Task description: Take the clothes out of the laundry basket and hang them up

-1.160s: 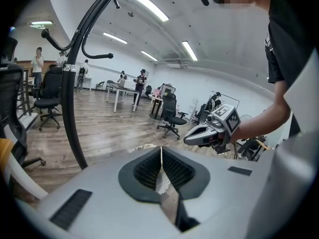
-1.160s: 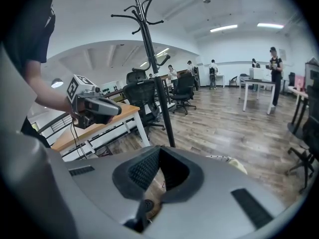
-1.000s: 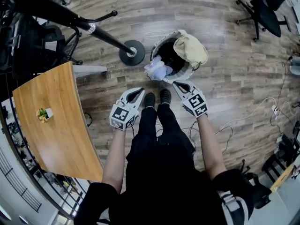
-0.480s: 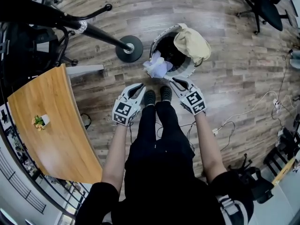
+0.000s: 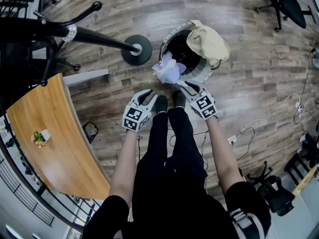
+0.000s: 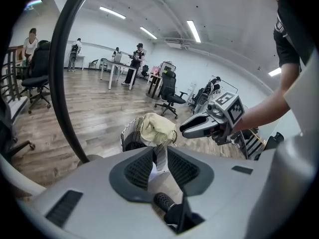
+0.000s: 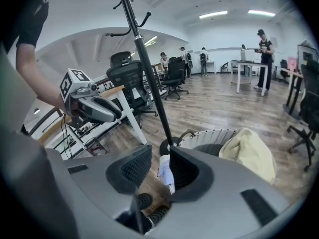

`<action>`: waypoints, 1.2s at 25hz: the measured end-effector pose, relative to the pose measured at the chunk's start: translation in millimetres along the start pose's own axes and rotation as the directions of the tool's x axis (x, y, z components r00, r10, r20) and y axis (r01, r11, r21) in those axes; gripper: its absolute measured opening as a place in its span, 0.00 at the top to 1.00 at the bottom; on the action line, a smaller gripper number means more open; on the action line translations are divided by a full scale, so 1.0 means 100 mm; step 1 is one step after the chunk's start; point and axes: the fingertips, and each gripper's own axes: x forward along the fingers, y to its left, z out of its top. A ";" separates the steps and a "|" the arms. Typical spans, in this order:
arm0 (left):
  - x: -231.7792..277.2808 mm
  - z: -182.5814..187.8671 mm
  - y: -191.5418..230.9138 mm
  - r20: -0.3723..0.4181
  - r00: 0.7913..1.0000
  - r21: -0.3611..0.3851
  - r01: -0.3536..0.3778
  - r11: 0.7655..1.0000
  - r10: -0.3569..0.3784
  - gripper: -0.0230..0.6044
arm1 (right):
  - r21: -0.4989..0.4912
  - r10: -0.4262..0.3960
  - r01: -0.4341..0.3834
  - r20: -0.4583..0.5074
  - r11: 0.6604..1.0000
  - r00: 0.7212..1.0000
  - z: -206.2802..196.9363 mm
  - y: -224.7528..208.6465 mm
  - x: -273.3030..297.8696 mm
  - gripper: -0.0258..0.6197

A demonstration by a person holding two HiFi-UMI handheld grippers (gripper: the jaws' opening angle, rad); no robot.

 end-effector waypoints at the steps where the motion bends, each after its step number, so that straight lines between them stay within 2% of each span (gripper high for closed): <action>1: 0.06 -0.06 0.03 -0.011 1.000 -0.001 0.001 1.000 -0.001 0.83 | -0.004 -0.003 0.003 -0.009 1.000 1.000 -0.07 -0.02 0.05 0.77; 9: 0.45 -0.44 0.17 -0.041 0.999 0.005 0.030 1.000 -0.030 0.78 | -0.058 0.007 -0.011 -0.068 0.998 0.998 -0.50 -0.08 0.50 0.73; 18: 0.78 -1.01 0.44 -0.059 0.997 -0.008 0.046 0.999 -0.047 0.77 | -0.096 0.014 -0.021 -0.073 0.995 0.997 -0.80 -0.16 1.09 0.72; 30: 0.99 -1.42 0.83 -0.057 0.998 -0.019 0.033 0.999 -0.034 0.75 | -0.158 -0.008 -0.013 -0.130 0.987 0.991 -1.13 -0.29 1.85 0.62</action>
